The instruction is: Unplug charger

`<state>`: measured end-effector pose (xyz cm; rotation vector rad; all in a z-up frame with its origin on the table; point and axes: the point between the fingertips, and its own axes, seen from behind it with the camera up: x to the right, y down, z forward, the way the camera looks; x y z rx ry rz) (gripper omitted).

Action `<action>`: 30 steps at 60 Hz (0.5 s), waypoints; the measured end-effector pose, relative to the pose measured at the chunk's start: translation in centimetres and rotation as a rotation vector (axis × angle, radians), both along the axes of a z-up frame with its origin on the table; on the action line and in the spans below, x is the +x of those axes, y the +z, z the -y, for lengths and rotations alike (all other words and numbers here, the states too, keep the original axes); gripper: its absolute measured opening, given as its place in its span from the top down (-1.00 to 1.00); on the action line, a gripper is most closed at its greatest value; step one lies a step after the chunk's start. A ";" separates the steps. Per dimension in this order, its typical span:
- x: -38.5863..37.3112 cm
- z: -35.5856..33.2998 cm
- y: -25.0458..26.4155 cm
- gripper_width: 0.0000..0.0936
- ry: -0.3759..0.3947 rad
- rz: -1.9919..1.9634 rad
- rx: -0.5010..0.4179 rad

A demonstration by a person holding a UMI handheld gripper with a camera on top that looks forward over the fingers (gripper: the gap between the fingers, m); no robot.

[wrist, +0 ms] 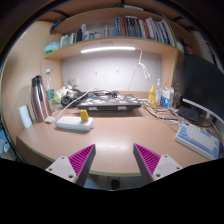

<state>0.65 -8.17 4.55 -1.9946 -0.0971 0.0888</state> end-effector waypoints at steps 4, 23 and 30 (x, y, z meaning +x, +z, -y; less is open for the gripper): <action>-1.6 -1.1 0.2 -0.79 0.009 -0.015 0.007; -11.8 -8.4 0.5 -0.77 0.110 0.002 0.012; -14.3 -12.3 -0.1 -0.79 0.120 0.019 0.011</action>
